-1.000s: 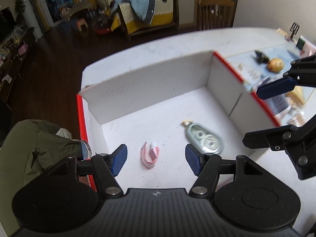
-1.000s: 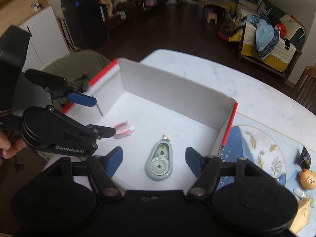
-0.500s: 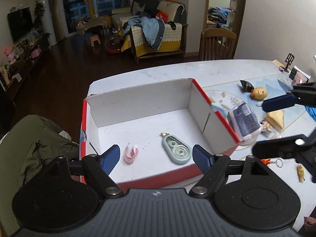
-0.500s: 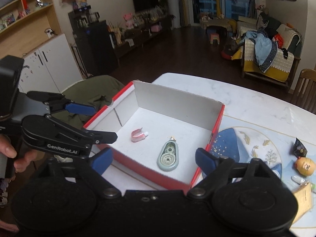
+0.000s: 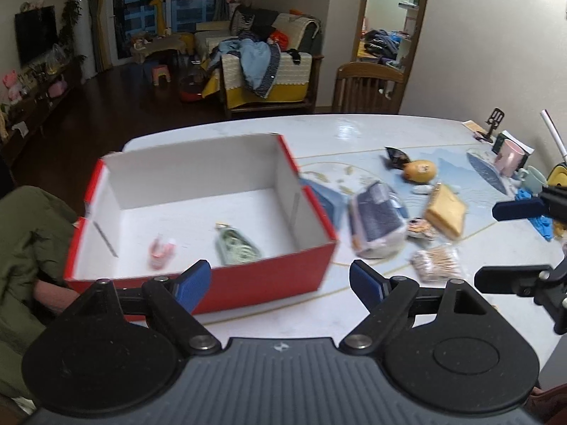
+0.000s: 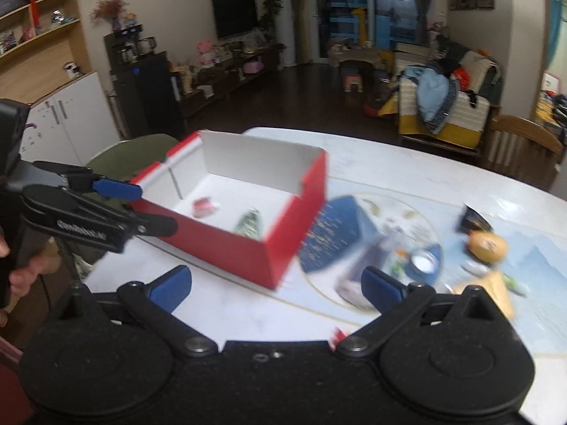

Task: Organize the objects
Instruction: 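Move both tools back over the table toward the remaining items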

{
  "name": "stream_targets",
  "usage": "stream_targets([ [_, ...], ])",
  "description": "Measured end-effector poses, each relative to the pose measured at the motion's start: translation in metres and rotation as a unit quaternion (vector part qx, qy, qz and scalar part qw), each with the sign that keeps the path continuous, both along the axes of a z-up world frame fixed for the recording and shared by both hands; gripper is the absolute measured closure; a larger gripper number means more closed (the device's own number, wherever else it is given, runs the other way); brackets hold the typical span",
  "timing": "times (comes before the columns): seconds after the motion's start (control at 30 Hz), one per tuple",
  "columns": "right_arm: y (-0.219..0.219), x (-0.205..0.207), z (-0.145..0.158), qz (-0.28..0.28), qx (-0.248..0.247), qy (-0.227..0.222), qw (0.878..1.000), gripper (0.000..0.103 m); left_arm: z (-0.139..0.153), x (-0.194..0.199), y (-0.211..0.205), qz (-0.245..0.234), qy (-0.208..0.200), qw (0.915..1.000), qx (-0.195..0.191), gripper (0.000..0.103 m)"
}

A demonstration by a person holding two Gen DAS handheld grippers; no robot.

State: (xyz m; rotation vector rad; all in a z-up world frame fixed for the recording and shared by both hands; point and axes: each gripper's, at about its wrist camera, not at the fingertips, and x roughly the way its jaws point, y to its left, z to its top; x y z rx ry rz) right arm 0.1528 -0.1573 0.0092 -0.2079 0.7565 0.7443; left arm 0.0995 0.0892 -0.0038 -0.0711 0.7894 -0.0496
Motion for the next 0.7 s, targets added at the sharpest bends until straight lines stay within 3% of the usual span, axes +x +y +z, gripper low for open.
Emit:
stream_targets([
  [0.17,-0.039,-0.006,-0.013,-0.033,-0.023,-0.007,0.999,0.001,-0.008,0.001,-0.03,-0.013,0.006,0.9998,-0.016,0.008],
  [0.27,-0.061,-0.007,-0.023,-0.049,-0.03,0.011,0.998,0.001,-0.014,0.003,-0.047,-0.017,0.011,0.9995,-0.023,0.0],
  [0.7,-0.124,-0.015,-0.081,-0.078,-0.099,0.043,0.991,0.001,-0.062,0.02,-0.123,-0.067,0.053,0.9963,-0.008,0.0],
])
